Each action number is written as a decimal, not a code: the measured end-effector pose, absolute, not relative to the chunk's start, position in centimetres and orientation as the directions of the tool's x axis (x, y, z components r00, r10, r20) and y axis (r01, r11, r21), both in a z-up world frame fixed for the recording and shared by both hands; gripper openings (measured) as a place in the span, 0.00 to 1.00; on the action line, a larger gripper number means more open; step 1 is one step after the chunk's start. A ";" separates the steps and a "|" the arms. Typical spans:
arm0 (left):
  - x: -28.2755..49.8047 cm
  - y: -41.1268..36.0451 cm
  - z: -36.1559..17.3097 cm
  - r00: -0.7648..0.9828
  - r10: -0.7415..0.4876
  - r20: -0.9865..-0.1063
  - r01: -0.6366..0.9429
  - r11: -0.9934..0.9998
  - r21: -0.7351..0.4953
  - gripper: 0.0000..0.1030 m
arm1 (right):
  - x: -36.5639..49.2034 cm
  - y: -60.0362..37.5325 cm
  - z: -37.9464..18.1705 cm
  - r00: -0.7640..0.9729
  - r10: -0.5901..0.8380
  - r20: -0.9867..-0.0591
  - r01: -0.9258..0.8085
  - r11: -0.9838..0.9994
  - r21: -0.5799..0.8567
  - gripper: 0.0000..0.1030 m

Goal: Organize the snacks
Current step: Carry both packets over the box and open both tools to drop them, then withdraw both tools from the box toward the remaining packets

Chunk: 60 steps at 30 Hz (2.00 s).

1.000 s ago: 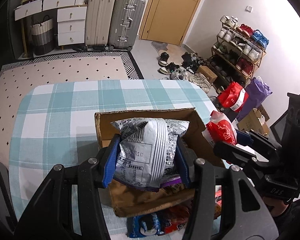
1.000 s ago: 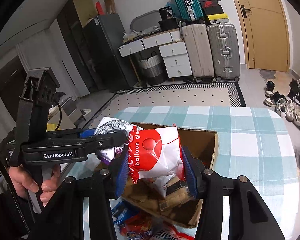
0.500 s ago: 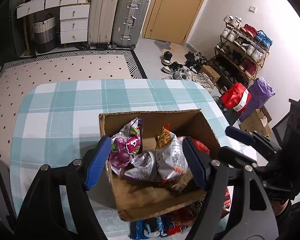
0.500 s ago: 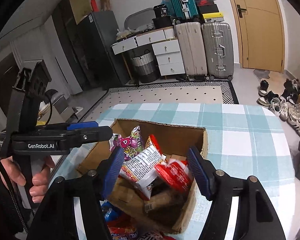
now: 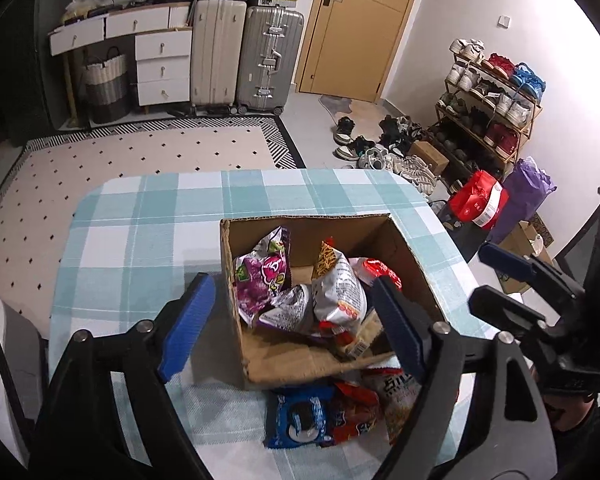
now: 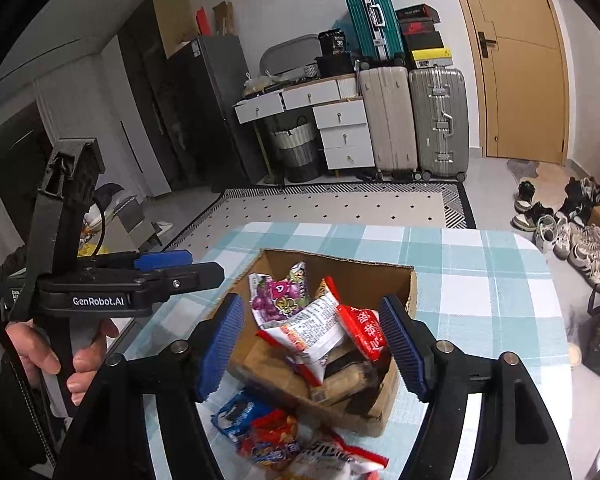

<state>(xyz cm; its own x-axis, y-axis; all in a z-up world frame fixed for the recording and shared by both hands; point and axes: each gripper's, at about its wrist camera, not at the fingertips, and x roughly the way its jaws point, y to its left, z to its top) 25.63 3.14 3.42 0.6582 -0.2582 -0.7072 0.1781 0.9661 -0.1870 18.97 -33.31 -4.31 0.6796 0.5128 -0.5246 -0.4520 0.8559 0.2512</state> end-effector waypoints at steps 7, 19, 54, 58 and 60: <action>22.2 2.9 4.7 0.678 -0.234 -0.697 0.169 0.972 -0.162 0.79 | 15.9 -33.9 -2.5 0.700 0.517 -0.492 -0.461 0.854 0.242 0.82; 16.6 1.3 5.5 0.702 -0.230 -0.674 0.177 0.973 -0.148 0.86 | 10.5 -34.9 -1.3 0.724 0.508 -0.467 -0.462 0.860 0.218 0.87; 9.6 0.0 -4.9 0.648 -0.230 -0.726 0.132 0.973 -0.190 0.99 | 2.3 -40.8 -10.6 0.707 0.421 -0.568 -0.323 0.907 0.271 0.91; 9.7 -0.1 -6.3 0.630 -0.240 -0.738 0.132 0.970 -0.203 0.99 | 3.1 -40.9 -12.9 0.688 0.401 -0.606 -0.302 0.916 0.264 0.91; 9.8 0.0 -7.0 0.621 -0.246 -0.744 0.131 0.969 -0.211 0.99 | 3.6 -41.0 -13.9 0.677 0.397 -0.620 -0.294 0.918 0.267 0.91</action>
